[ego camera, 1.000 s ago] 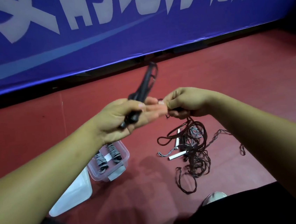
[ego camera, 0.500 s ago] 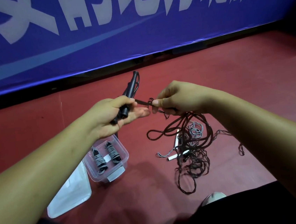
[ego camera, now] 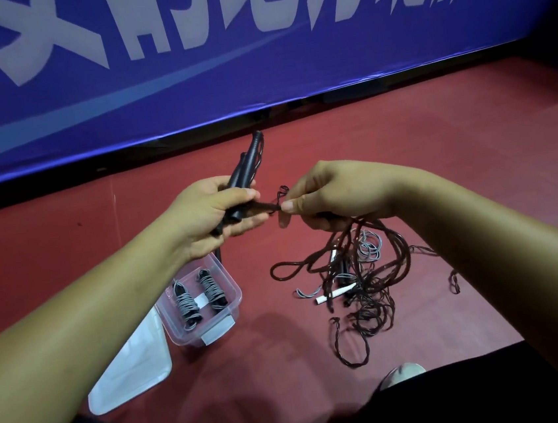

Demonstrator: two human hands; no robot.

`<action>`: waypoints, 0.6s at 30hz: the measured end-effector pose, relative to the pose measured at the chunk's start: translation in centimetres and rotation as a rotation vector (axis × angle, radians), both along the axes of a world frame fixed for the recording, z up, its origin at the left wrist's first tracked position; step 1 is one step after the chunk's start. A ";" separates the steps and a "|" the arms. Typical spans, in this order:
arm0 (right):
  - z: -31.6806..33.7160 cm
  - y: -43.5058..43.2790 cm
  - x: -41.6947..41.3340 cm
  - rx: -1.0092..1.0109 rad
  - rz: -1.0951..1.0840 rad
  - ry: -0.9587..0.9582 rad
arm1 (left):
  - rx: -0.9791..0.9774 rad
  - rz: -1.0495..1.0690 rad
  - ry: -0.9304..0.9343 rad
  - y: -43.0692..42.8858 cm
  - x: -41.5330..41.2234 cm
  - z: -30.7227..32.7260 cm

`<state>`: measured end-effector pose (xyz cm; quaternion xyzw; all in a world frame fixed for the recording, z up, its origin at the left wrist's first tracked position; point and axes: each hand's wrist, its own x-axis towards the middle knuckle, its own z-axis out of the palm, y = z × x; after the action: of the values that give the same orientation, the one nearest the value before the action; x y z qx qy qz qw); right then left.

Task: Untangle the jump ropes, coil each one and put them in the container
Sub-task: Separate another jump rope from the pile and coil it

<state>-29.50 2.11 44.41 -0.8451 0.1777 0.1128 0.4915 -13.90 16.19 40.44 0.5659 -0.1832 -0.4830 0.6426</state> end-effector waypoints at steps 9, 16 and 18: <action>1.0 -0.9 -0.8 -0.112 0.011 0.063 | 0.252 -0.299 -0.987 0.5 2.0 -0.4; 1.5 -0.9 -0.6 -0.366 0.092 -0.052 | 0.413 -0.569 -1.411 0.0 0.9 -1.8; 1.2 -1.1 -0.3 -0.411 0.089 -0.101 | 0.399 -0.597 -1.441 0.1 0.7 -1.8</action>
<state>-29.79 1.01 45.62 -0.9390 0.1347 0.0532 0.3119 -13.19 16.26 38.67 0.7696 -0.6066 -0.1741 0.0971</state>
